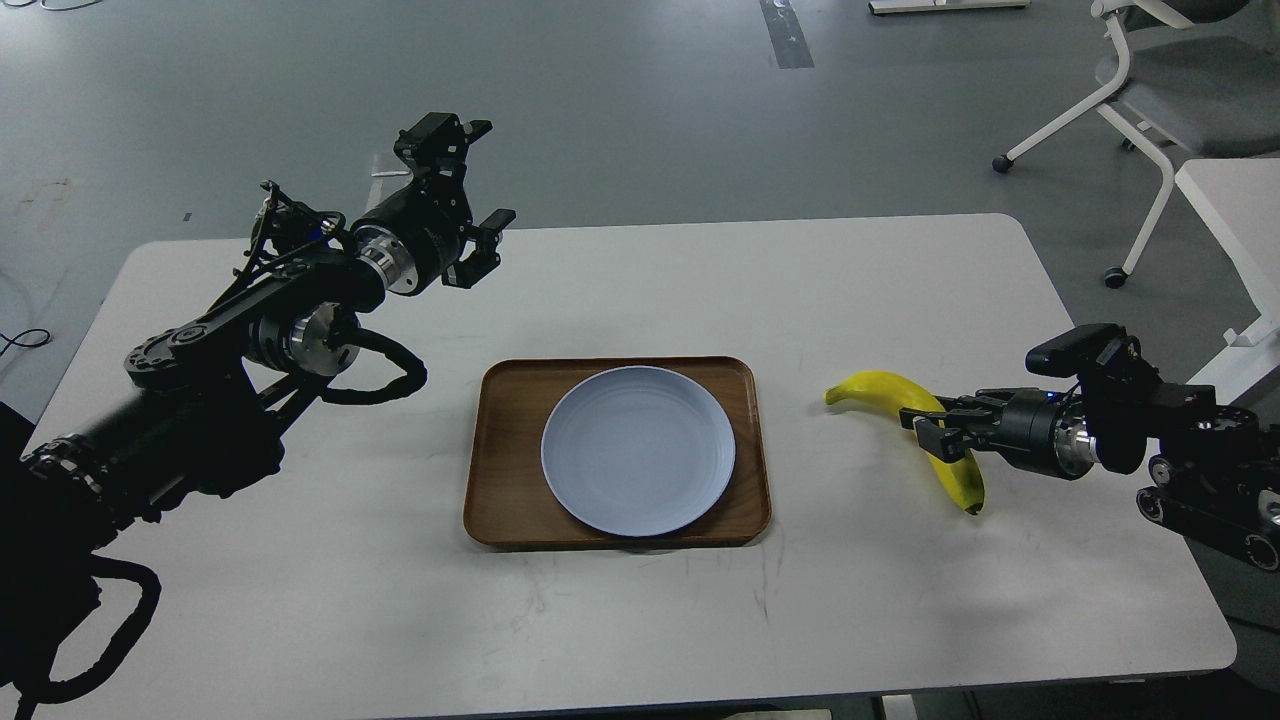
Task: Place banana on plate with both arms
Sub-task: 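Lift the banana with the right gripper and carry it over the plate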
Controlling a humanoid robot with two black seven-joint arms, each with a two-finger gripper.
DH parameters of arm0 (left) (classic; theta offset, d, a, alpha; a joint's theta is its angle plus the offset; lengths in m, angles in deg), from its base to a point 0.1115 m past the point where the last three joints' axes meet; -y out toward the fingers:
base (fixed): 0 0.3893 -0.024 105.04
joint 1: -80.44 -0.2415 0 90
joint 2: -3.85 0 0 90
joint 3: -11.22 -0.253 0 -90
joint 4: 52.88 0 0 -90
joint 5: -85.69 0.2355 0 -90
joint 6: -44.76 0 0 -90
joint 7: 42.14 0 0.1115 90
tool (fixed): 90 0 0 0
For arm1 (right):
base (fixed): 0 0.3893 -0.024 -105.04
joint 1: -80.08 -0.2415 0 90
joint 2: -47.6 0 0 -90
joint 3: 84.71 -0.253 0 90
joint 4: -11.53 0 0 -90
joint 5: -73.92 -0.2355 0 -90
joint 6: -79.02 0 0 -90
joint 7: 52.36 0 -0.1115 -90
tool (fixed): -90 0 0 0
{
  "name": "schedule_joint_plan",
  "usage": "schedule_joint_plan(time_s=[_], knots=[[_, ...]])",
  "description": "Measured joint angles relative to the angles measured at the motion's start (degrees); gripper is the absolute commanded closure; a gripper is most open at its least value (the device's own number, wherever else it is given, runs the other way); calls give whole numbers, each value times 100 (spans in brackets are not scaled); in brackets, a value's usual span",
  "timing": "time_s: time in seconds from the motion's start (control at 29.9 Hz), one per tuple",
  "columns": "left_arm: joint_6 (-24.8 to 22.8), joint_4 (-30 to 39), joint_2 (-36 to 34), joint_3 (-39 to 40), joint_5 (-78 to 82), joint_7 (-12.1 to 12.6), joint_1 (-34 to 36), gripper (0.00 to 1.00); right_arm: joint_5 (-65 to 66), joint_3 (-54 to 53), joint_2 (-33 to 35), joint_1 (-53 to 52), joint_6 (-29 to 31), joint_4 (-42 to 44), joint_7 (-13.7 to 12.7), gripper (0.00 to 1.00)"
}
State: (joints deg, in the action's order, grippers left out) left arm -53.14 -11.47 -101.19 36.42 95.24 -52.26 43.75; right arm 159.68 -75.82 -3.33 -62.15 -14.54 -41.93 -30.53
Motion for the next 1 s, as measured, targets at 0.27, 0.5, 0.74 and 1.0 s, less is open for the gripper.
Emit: schedule_joint_plan(time_s=[0.27, 0.5, 0.74, 1.0], knots=[[-1, -5, 18, -6, 54, 0, -3, 2, -7, -31, -552, -840, -248, -141, 397, 100], [-1, -3, 3, -7, 56, 10, 5, 2, -5, 201, -1803, -1584, -210, -99, 541, 100], [39, -10, -1, -7, 48, 10, 13, 2, 2, 896, -2950, -1745, -180, 406, 540, 100], [46, -5, -51, -6, 46, 18, 28, 2, -3, 1335, -3191, -1757, -106, 789, 517, 100]])
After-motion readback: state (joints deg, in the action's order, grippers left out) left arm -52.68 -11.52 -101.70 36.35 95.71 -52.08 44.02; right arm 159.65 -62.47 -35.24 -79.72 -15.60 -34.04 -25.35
